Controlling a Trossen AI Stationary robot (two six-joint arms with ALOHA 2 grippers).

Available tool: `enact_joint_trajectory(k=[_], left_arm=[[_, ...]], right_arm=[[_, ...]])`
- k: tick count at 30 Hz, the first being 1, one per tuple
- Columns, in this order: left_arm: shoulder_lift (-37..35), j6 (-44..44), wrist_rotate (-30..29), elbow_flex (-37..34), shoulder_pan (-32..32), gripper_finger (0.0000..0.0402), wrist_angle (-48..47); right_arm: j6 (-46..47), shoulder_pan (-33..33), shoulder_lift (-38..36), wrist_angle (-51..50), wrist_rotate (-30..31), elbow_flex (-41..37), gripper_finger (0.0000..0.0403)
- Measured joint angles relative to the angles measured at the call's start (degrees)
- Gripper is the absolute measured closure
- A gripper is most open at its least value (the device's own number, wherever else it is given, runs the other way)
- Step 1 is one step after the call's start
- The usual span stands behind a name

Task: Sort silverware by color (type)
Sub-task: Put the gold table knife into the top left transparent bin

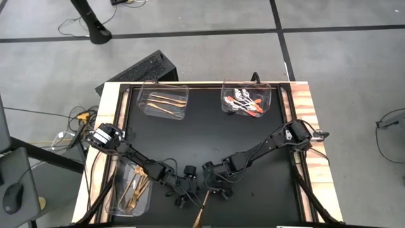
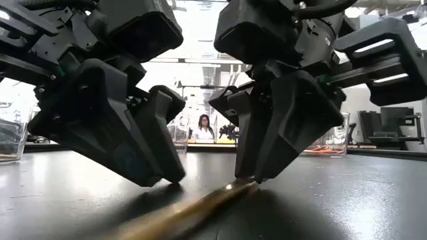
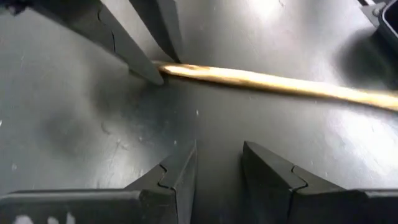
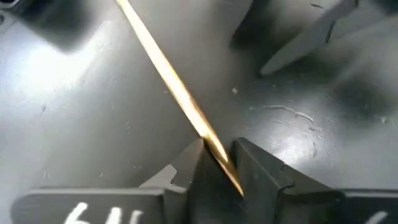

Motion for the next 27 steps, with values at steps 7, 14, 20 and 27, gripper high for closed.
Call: enact_joint_trajectory(k=[7, 14, 20, 27], left_arm=[[-3.0, 1.0, -0.4, -0.3, -0.1, 0.0283, -5.3], [-5.0, -2.1, -3.8, -0.2, -0.1, 0.0283, -13.0], [-6.8, -4.2, -6.4, -0.3, 0.0, 0.0283, -14.7], [-8.5, -7.0, -3.7, -0.3, -0.4, 0.0283, -10.2]], right_arm=[[0.6, -0.3, 1.1, -2.8, 0.0, 0.2, 0.0383], [3.3, -0.3, 1.2, -2.8, 1.3, 0.1, 0.0394], [5.0, -0.5, 0.8, -2.5, 3.0, -0.1, 0.0395], [7.5, -1.0, 0.4, -2.1, 3.3, -0.2, 0.0395]])
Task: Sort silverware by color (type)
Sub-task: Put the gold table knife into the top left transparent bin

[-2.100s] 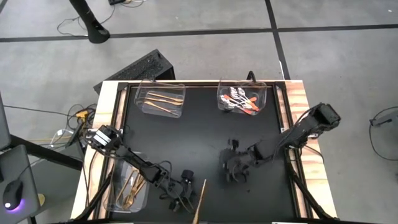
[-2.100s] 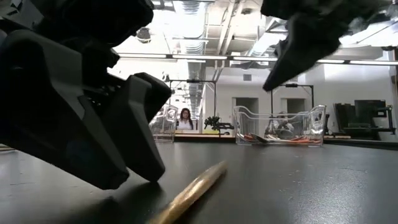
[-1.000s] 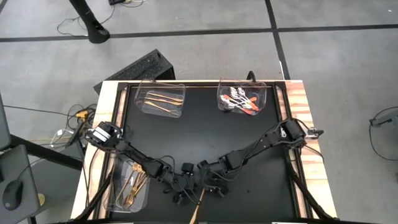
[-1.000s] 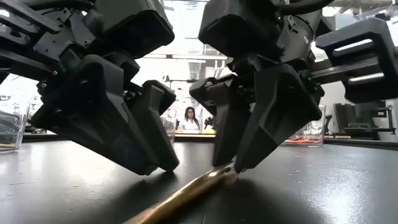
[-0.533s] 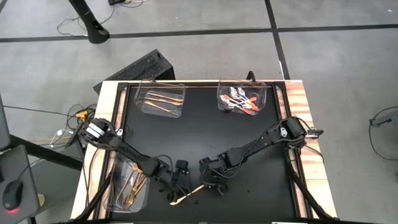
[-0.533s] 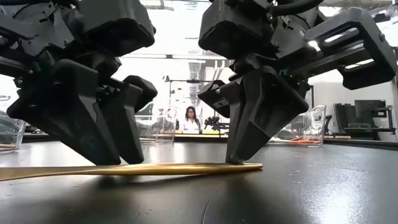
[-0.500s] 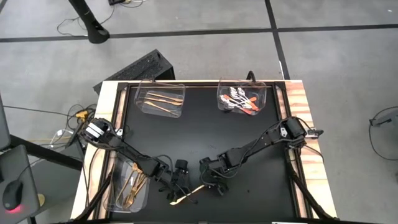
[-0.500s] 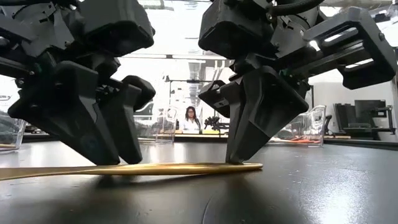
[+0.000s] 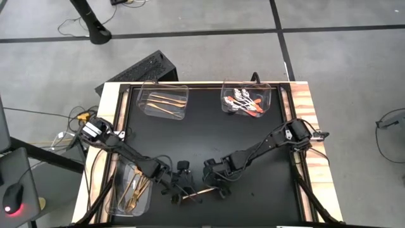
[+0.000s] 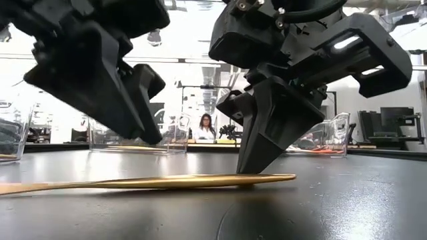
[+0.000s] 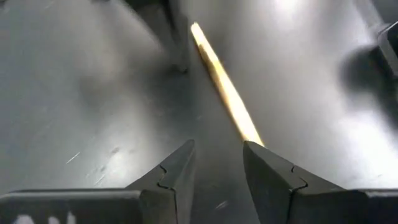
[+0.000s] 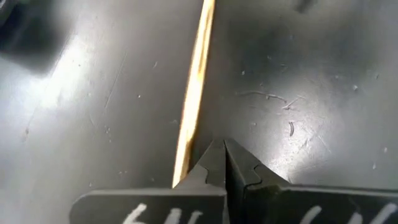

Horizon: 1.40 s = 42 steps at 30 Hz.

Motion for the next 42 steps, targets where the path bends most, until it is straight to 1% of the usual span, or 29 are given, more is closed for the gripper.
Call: enact_joint_trajectory(k=[3, 6, 9, 14, 17, 22, 26, 30, 36, 40, 42], left_arm=[[0.7, -0.3, 0.3, 0.1, -0.5, 0.0283, 1.6], [1.2, -0.6, 0.3, 0.0, -1.3, 0.0283, 0.0], [1.1, -1.4, -1.3, 0.1, -2.0, 0.0283, 1.0], [1.1, -2.5, -2.8, 0.1, -2.9, 0.0283, 1.3], [1.1, -3.0, -3.9, 0.1, -3.5, 0.0283, 1.1], [1.1, -3.4, -5.6, 0.1, -4.4, 0.0283, 0.8], [1.2, -2.7, -6.6, 0.1, -5.2, 0.0283, 0.8], [4.3, -2.2, -7.3, 0.1, -5.4, 0.0283, 1.5], [9.0, -2.6, -9.6, 0.3, -5.3, 0.0283, 6.2], [10.1, -4.0, -10.8, 0.3, -5.3, 0.0284, 6.2], [10.5, -4.6, -10.9, 0.3, -5.4, 0.0290, 6.2]], right_arm=[[0.9, -0.1, 0.0, 0.0, 0.0, 0.0, 0.0394], [2.5, -0.1, 0.0, 0.5, 0.1, 0.0, 0.0394], [4.0, 0.0, -0.9, 1.4, 0.1, -0.1, 0.0394], [4.6, 1.4, -3.3, 1.1, 2.5, -0.4, 0.0394], [4.8, 2.5, -4.4, 2.9, 3.7, -0.2, 0.0394], [6.9, 4.1, -4.0, 3.9, 3.7, -0.2, 0.0394], [7.7, 4.2, -4.0, 3.8, 6.5, -0.2, 0.0394], [7.8, 4.2, -4.1, 4.5, 8.0, -0.2, 0.0394], [7.6, 3.8, -4.1, 5.1, 10.7, -0.1, 0.0394], [8.1, 3.3, -4.1, 5.2, 10.9, -0.1, 0.0394], [9.3, 3.5, -4.1, 5.0, 10.9, -0.1, 0.0394]])
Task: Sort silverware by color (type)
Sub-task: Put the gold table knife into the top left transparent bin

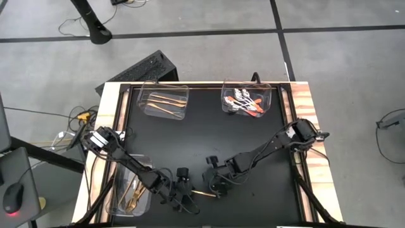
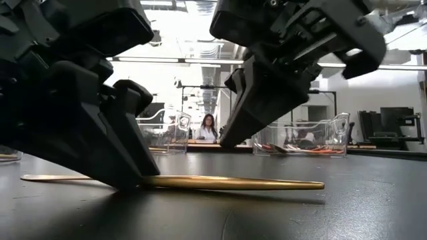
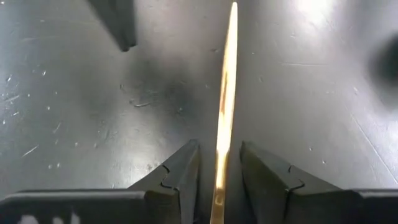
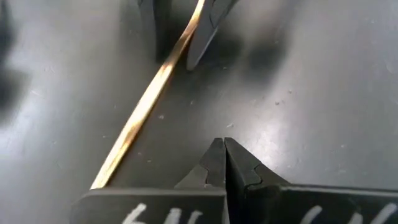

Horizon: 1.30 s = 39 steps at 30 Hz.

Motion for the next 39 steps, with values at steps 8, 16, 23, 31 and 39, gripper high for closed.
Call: enact_joint_trajectory(k=[8, 16, 23, 31, 39], left_arm=[[0.5, 1.4, -0.4, 0.0, 0.3, 0.0388, 0.3], [0.5, 3.6, -1.0, -0.1, 0.4, 0.0397, 0.7], [0.7, 4.6, -2.5, -0.3, 0.1, 0.0399, 1.5], [0.8, 4.5, -3.0, -0.3, -0.1, 0.0397, 1.8], [0.8, 5.8, -2.3, -0.4, 0.1, 0.0381, 2.6]], right_arm=[[5.9, 2.3, 0.0, -3.9, 2.5, 0.0, 0.0394], [6.5, 3.9, 0.0, -2.8, 7.1, 0.0, 0.0394], [6.5, 2.2, -0.1, 2.5, 10.4, 0.1, 0.0394], [6.4, 1.8, -0.1, 7.2, 10.2, 0.1, 0.0394], [6.4, 2.6, -0.1, 9.5, 10.1, 0.1, 0.0394]])
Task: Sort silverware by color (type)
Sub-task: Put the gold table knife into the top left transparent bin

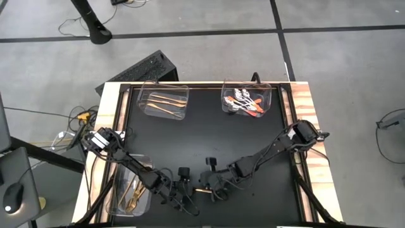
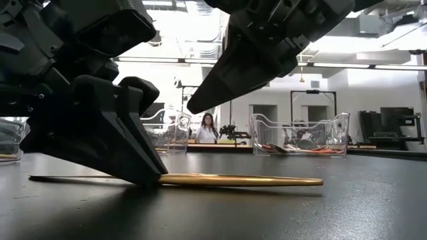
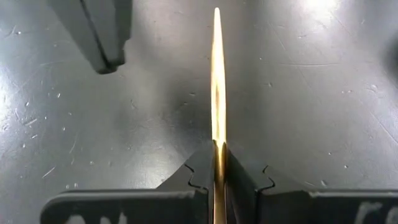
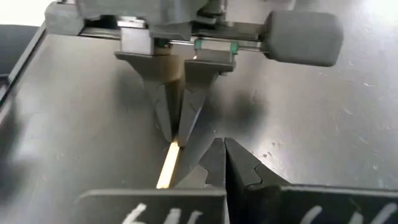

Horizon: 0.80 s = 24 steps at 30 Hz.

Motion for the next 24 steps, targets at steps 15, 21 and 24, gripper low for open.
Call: enact_joint_trajectory(k=[15, 21, 24], left_arm=[[0.0, -1.7, 0.0, 0.1, 0.0, 0.0390, 0.1], [0.1, -3.7, -1.3, 0.1, -0.1, 0.0390, 0.2], [0.1, -3.9, -1.2, 0.1, -0.1, 0.0389, 0.2]], right_arm=[[-0.1, 0.2, 0.0, 0.2, 0.0, 0.0, 0.0394], [-0.1, 0.2, 0.0, 0.2, 0.0, 0.0, 0.0394], [-0.1, 0.2, 0.0, 0.2, -0.1, 0.0, 0.0394]])
